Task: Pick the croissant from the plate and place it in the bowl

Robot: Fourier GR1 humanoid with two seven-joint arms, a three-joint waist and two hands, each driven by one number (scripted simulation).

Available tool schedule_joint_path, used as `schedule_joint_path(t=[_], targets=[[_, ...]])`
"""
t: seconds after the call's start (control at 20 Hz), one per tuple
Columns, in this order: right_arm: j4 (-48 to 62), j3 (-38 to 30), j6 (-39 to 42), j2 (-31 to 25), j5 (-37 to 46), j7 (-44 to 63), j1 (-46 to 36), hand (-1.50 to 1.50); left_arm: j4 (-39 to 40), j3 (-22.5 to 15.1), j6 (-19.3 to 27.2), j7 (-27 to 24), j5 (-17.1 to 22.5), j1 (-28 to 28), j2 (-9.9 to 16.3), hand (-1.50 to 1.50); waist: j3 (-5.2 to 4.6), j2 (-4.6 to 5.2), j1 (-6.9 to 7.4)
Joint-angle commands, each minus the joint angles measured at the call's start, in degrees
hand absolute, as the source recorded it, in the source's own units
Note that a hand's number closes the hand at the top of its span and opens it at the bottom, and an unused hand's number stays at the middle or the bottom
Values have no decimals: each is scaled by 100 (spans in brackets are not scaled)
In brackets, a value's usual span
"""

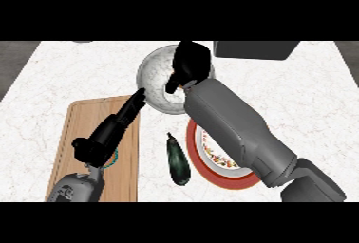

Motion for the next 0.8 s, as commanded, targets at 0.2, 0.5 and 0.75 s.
schedule_joint_path(t=[0.2, 0.5, 0.75], targets=[[652, -541, -528, 5, -835, -1832, 56, -150, -6, -103, 74, -127, -158, 199, -70, 0, 2, -8, -2], [840, -1050, -1701, 5, -998, -2045, -123, -150, 167, 73, -60, -187, -27, 11, -1, 0, 2, -25, -60], [683, -1802, -2204, -258, -1373, -2410, 27, -150, 112, 133, 12, -123, -62, 77, 10, 0, 4, -66, -223]])
